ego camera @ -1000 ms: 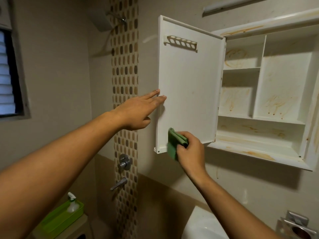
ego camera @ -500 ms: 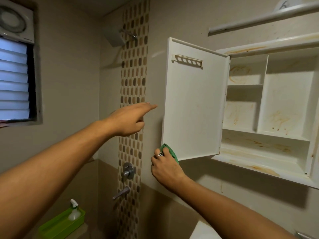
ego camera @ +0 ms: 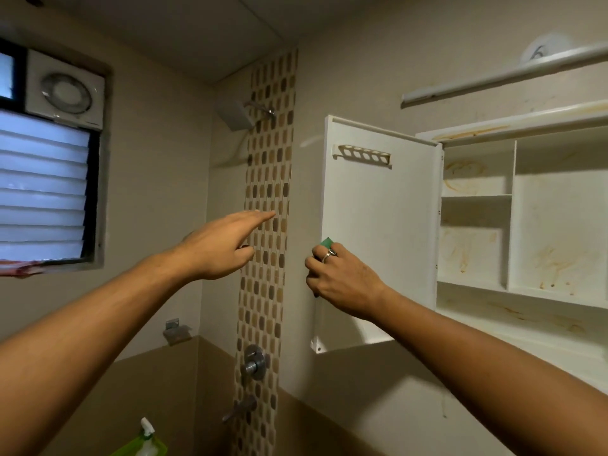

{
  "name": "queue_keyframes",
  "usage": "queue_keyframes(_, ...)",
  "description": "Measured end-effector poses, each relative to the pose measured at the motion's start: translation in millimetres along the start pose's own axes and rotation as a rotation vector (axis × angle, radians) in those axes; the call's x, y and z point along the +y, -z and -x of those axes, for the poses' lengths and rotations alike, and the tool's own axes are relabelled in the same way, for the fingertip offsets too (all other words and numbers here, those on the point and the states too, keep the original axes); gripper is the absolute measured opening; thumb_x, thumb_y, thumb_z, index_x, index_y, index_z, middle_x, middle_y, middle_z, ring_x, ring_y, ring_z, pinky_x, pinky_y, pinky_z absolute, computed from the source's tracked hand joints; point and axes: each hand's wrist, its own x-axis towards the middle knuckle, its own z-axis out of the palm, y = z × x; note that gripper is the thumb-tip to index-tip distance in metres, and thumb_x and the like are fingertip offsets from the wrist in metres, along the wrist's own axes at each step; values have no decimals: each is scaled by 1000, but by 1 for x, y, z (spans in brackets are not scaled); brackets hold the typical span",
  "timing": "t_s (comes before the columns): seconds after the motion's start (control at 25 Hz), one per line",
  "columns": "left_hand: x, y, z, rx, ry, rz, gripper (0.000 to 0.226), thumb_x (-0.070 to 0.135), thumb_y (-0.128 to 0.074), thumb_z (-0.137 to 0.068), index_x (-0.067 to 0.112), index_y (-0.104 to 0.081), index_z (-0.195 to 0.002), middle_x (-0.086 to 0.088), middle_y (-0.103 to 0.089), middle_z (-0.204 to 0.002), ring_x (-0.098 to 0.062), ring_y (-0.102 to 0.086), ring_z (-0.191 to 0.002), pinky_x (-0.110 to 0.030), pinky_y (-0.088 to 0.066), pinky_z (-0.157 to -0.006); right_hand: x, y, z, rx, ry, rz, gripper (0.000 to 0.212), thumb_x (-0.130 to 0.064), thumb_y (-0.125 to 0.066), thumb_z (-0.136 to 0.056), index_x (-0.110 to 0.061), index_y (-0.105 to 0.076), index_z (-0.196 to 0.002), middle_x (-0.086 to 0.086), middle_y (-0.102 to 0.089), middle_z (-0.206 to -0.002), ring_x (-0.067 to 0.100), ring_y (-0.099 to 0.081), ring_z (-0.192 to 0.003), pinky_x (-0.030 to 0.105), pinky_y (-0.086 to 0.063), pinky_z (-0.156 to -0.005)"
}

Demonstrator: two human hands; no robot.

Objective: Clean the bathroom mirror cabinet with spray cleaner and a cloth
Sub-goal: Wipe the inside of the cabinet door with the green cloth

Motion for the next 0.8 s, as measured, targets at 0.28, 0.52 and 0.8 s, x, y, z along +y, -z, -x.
queue_keyframes(0.28, 14, 29, -30, 82, 27, -12, 74, 19, -53, -102, 31, -14, -164, 5, -25, -168, -10, -25, -153, -30, -23, -120, 83, 9, -35, 162, -38, 96, 20, -19, -52, -101, -15, -70, -108, 6, -64, -109, 30, -52, -109, 44, -45, -87)
queue_keyframes(0.52, 28, 62, -55, 151, 89, 39, 78, 18, -54, -101, 29, -11, -164, 5, -26, -168, -13, -28, -152, -34, -29, -120, 143, 28, -78, 247, -167, 150, 11, -14, -65, -93, -18, -74, -92, 2, -66, -89, 27, -54, -95, 45, -43, -86)
queue_keyframes(0.8, 40, 76, -84, 200, 100, 107, 82, 15, -56, -100, 32, -8, -164, 5, -26, -168, -13, -33, -149, -36, -34, -120, 187, 33, -104, 448, -350, 22, 7, -19, -73, -88, -17, -77, -94, 5, -72, -100, 27, -62, -96, 39, -51, -75)
